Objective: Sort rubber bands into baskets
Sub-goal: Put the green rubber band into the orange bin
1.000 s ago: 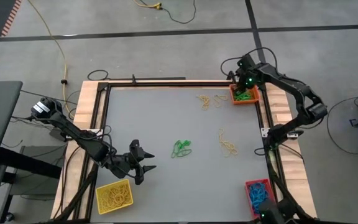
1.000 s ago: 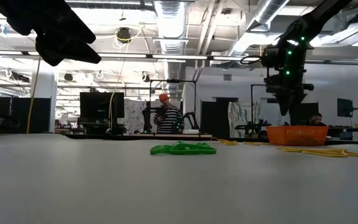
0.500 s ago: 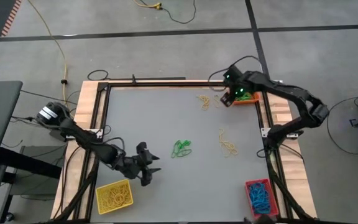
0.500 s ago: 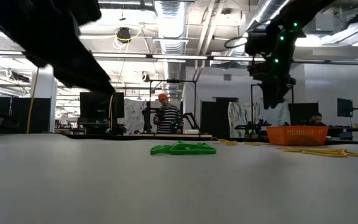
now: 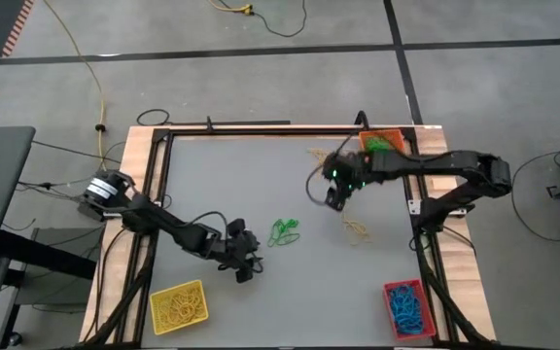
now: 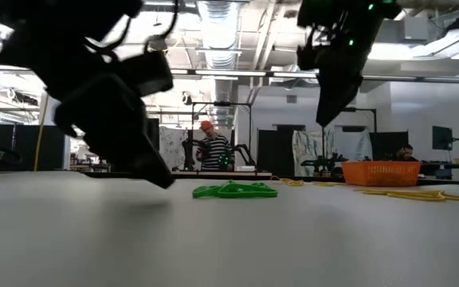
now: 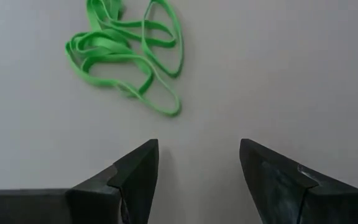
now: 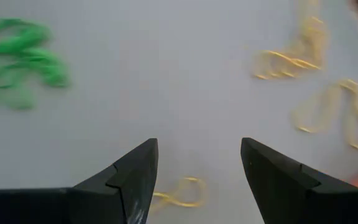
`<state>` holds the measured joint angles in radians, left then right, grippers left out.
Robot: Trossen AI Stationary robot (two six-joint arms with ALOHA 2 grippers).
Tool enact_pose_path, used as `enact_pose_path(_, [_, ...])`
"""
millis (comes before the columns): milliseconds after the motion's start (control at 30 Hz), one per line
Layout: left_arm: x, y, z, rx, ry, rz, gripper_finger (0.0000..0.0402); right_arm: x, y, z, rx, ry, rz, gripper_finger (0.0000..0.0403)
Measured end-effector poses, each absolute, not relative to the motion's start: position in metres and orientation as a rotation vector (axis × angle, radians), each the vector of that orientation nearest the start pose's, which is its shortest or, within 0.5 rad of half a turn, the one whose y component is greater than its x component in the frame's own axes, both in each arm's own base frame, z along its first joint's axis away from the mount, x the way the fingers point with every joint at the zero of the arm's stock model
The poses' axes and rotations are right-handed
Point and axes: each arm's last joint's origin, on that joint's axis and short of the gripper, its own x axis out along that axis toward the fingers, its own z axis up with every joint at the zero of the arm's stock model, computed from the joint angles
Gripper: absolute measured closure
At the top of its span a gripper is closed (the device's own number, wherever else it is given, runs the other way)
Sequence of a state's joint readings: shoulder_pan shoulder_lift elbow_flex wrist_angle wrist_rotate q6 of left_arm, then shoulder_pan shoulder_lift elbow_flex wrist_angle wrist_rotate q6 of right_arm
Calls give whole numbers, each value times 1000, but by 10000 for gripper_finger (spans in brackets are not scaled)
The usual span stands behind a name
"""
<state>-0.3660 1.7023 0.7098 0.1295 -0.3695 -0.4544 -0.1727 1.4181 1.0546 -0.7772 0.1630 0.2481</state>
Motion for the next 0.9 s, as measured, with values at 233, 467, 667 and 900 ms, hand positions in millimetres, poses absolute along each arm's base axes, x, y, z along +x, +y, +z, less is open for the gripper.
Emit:
enact_pose_path(233, [306,-88,116,-79,803,180,187,275,15,249,135,1019,-357,143])
enact_pose_path(467, [312,-70,114,-77,814,225,204,269,70,252,96,913,-338,143])
enact_pose_path(667, [315,-57,114,-68,829,200,266,259,108,255,89,818,-329,143])
enact_pose_path(900, [316,-50,113,-30,842,161,319,245,140,256,92,713,-351,143])
